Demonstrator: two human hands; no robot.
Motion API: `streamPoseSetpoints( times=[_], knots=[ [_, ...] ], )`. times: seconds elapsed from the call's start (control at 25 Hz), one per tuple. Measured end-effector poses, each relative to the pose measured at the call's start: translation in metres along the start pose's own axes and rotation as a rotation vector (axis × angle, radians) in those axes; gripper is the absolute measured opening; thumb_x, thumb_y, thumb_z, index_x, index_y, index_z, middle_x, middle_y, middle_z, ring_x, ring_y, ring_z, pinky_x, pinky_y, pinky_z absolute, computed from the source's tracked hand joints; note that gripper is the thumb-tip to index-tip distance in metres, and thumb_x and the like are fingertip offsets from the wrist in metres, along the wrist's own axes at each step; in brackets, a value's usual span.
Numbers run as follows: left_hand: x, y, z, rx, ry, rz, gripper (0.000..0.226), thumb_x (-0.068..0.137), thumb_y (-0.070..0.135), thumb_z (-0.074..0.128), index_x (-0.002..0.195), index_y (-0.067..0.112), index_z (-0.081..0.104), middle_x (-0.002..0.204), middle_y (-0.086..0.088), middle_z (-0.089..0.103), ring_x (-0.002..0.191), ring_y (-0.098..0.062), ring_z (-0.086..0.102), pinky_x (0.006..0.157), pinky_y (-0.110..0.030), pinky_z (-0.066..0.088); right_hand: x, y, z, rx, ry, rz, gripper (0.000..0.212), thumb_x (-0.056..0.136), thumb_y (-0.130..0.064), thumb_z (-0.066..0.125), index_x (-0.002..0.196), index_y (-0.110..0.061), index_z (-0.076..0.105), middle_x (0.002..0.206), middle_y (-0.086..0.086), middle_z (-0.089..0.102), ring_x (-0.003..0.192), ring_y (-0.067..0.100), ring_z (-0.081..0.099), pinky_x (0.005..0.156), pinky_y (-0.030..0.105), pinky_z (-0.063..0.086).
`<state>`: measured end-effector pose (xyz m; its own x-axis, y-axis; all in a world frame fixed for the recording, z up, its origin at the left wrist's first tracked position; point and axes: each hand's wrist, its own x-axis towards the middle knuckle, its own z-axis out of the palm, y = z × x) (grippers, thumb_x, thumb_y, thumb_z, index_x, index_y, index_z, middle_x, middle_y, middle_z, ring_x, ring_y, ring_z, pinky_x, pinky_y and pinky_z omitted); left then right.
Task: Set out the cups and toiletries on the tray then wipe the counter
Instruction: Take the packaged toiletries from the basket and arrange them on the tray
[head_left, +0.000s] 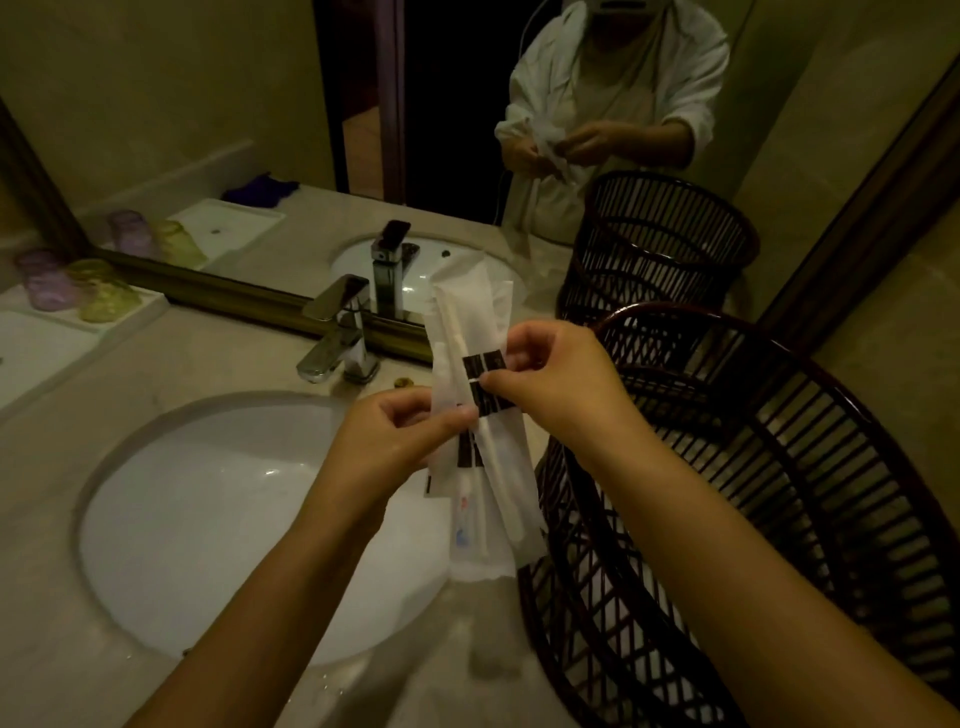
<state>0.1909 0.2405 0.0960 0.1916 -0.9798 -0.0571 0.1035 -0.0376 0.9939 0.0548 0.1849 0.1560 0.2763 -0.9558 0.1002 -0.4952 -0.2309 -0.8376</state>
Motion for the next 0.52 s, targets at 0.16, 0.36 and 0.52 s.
streamPoseSetpoints(
  times=[0.16, 0.36, 0.52],
  knots=[
    [0.004, -0.007, 0.005, -0.022, 0.092, 0.007, 0.014, 0.074, 0.016, 0.070, 0.088, 0.018, 0.070, 0.078, 0.006, 0.075, 0.075, -0.012, 0.071, 0.057, -0.019, 0.054, 0.002, 0.004, 0.002, 0.032, 0.004, 0.027, 0.028, 0.071, -0.011, 0.076, 0.086, -0.022, 0.055, 0.077, 0.004, 0.065, 0.074, 0.016, 0.065, 0.067, 0.025, 0.056],
    [0.009, -0.015, 0.008, -0.054, 0.111, -0.003, 0.008, 0.073, 0.013, 0.070, 0.081, 0.013, 0.069, 0.072, 0.003, 0.075, 0.069, -0.015, 0.072, 0.056, -0.019, 0.054, 0.001, 0.008, 0.002, 0.072, -0.041, 0.028, 0.033, 0.072, -0.013, 0.076, 0.095, -0.021, 0.054, 0.084, 0.009, 0.068, 0.078, 0.019, 0.067, 0.071, 0.030, 0.057],
    [0.016, -0.025, -0.001, -0.044, 0.126, -0.074, 0.007, 0.075, 0.014, 0.069, 0.081, 0.011, 0.069, 0.071, 0.003, 0.075, 0.069, -0.014, 0.071, 0.055, -0.019, 0.054, 0.020, 0.027, -0.048, 0.172, -0.045, 0.009, 0.023, 0.077, -0.018, 0.069, 0.091, -0.034, 0.059, 0.089, -0.002, 0.066, 0.078, 0.009, 0.068, 0.059, 0.018, 0.056]
  ],
)
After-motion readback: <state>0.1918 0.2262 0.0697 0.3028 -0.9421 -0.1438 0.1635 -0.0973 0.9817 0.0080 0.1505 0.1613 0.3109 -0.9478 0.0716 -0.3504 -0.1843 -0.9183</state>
